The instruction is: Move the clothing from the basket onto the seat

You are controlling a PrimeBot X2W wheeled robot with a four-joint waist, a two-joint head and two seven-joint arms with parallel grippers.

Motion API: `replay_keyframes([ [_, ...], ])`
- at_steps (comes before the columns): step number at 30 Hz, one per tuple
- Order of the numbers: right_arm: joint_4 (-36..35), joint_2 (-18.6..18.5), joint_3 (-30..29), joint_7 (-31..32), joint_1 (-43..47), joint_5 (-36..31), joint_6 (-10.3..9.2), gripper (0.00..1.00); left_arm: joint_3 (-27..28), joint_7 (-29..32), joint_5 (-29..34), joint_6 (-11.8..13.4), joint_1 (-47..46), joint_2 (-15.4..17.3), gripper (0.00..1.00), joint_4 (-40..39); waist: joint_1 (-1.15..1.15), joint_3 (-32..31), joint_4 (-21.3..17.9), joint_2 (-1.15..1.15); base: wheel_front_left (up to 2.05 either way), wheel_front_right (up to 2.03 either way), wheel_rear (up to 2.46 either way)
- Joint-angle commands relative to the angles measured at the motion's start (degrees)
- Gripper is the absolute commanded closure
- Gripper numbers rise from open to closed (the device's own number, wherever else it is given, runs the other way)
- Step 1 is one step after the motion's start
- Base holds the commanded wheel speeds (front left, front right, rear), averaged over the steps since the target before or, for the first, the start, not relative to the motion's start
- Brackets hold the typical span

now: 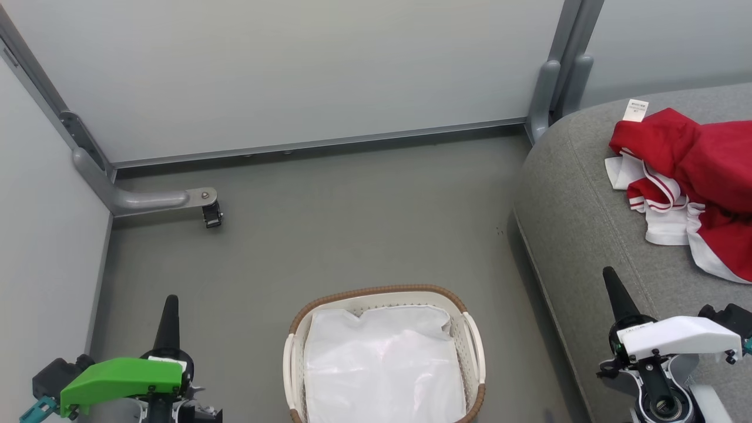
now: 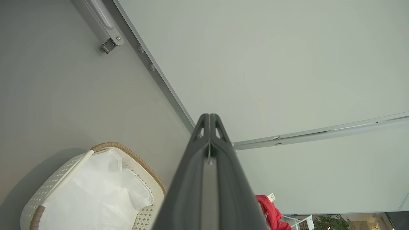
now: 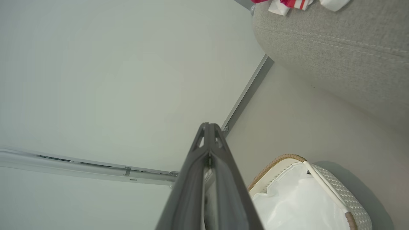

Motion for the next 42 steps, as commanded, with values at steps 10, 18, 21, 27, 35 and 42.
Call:
replay_keyframes([
  [10,-0.9,-0.1,-1.0,1.6,0.4,6.2,-0.03,1.00,1.1,1.6,-5.6,-0.6,-1.7,0.4,1.00,-1.0,0.00,-0.3,0.0,0.00,0.00,0.00,0.00],
  [18,-1.1,0.0,-1.5,2.6,0.5,10.1,-0.02,1.00,1.6,2.6,-9.1,-0.8,-1.8,0.4,1.00,-1.2,0.00,-0.5,0.0,0.00,0.00,0.00,0.00],
  [21,-1.1,0.0,-1.7,3.0,0.6,11.5,-0.02,1.00,1.8,2.9,-10.2,-0.9,-2.0,0.4,1.00,-1.3,0.00,-0.5,0.1,0.00,0.00,0.00,0.00],
  [27,-1.3,0.0,-2.1,3.7,0.7,14.3,-0.02,1.00,2.2,3.7,-12.7,-1.1,-2.1,0.4,1.00,-1.5,0.00,-0.7,0.1,0.00,0.00,0.00,0.00],
  [35,-1.4,0.1,-2.5,4.5,0.8,17.7,-0.03,1.00,2.7,4.5,-15.7,-1.3,-2.2,0.4,1.00,-1.8,0.00,-0.9,0.1,0.00,0.00,0.00,0.00],
  [42,-1.5,0.1,-2.9,5.3,0.9,20.5,-0.03,1.00,3.1,5.2,-18.3,-1.5,-2.4,0.4,1.00,-2.0,0.00,-1.1,0.1,0.00,0.00,0.00,0.00],
])
